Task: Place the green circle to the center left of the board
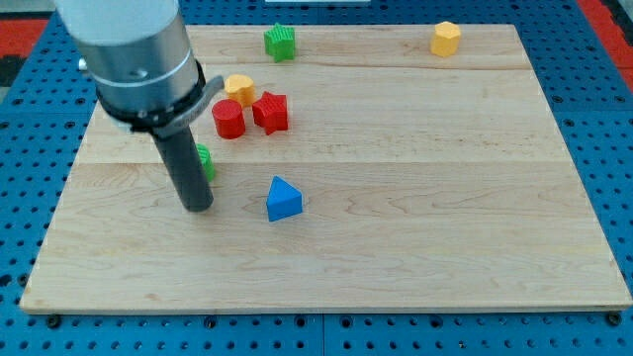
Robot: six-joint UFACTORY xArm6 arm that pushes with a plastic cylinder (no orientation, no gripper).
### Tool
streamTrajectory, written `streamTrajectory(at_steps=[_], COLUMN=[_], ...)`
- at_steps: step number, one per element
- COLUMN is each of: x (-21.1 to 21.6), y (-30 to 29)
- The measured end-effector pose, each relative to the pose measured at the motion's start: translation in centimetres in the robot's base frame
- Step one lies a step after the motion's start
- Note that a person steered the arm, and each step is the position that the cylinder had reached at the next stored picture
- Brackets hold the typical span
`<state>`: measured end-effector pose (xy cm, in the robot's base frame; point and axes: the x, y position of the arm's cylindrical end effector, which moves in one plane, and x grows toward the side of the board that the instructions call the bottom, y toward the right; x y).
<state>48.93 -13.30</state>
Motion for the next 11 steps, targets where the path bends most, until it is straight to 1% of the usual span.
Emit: streamTrajectory(at_steps=[1,2,3,4,5,6,7,8,9,10,11], x=[-4.1,-4.9,-6.1,-7.5,-9.1,-10.1,-15.0,-16.4,-14.1,-13.0,-15.8], y=[-1.4,0.3,6.5,-2.3,-7.9,-5.9,-4.4,-8.0,-7.4,-6.8,-1.7])
